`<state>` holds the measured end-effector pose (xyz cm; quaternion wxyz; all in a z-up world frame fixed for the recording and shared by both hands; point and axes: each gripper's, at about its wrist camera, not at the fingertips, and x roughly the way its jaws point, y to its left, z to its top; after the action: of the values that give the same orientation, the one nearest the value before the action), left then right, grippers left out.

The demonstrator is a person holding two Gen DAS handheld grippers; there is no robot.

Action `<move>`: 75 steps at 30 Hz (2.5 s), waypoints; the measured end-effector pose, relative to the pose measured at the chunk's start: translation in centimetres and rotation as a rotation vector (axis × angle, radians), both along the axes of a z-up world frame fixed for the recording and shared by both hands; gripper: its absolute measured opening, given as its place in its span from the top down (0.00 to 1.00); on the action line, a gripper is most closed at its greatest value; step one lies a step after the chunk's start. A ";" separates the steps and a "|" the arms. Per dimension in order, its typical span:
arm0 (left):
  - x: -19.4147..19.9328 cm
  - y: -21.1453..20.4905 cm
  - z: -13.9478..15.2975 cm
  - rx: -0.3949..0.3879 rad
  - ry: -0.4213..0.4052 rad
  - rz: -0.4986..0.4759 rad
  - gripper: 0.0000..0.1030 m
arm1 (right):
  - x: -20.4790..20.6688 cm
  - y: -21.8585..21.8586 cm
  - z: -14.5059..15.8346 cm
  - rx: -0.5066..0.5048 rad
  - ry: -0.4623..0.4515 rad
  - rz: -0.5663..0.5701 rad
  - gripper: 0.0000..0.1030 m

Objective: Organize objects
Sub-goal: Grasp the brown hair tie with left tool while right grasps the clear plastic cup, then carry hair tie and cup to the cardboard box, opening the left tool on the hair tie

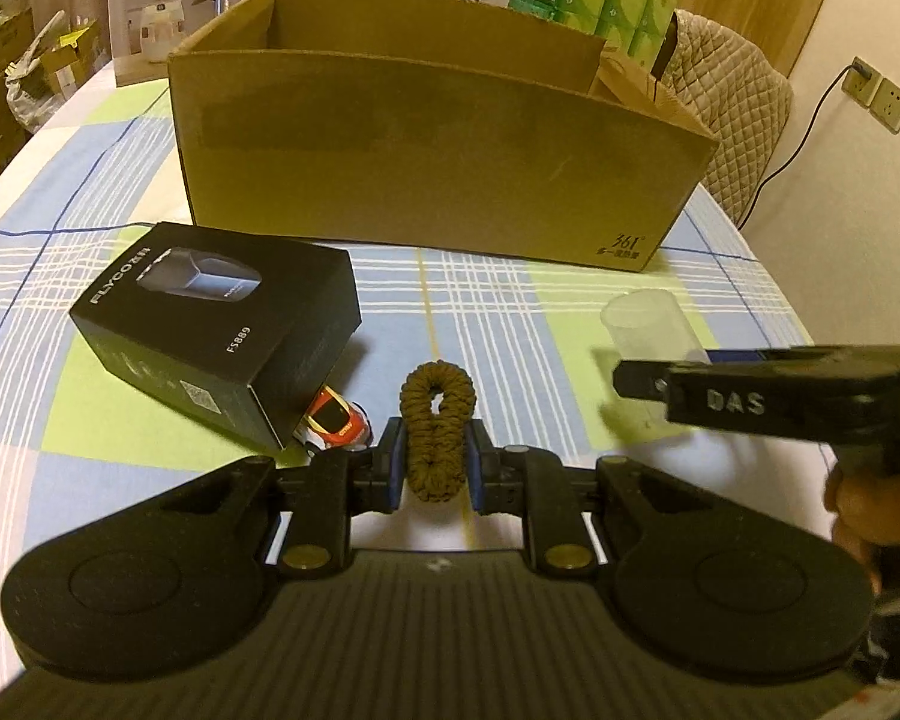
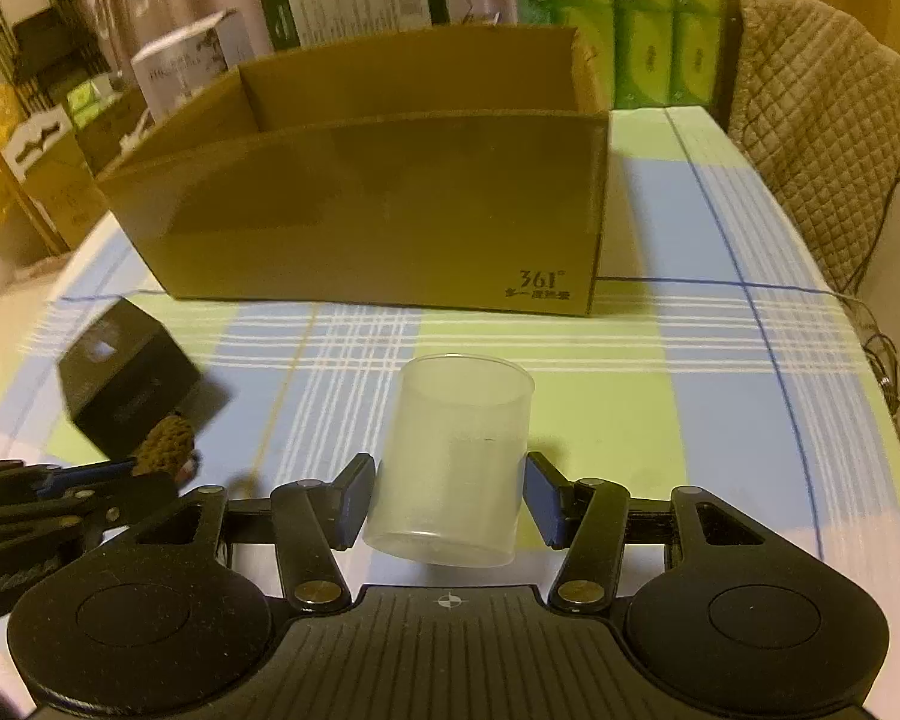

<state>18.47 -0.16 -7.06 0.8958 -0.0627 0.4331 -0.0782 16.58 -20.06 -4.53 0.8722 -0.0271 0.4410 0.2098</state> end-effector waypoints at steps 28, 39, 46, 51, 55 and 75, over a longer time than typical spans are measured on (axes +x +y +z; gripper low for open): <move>-6.3 -1.0 8.6 -0.012 -0.102 0.027 0.84 | -7.0 -3.2 8.9 0.085 -0.116 0.000 0.51; -4.6 -1.5 10.7 -0.020 -0.125 -0.002 0.84 | -5.0 -3.5 11.2 0.101 -0.154 0.013 0.51; -1.4 -1.5 12.9 -0.010 -0.154 -0.027 0.84 | -0.8 -2.7 13.5 0.111 -0.181 0.033 0.51; 2.6 -1.0 14.5 -0.002 -0.168 -0.039 0.84 | 3.0 -1.7 14.5 0.112 -0.184 0.047 0.51; 6.2 -0.5 15.0 0.025 -0.165 -0.036 0.84 | 6.1 -0.8 14.6 0.128 -0.164 0.048 0.51; 17.0 0.1 11.8 0.035 -0.117 -0.033 0.74 | 14.8 2.6 10.1 0.108 -0.077 0.036 0.51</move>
<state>35.47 -0.04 4.72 0.9191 -0.0352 0.3823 -0.0890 31.41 -17.42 5.61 0.8848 0.0043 0.3948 0.2476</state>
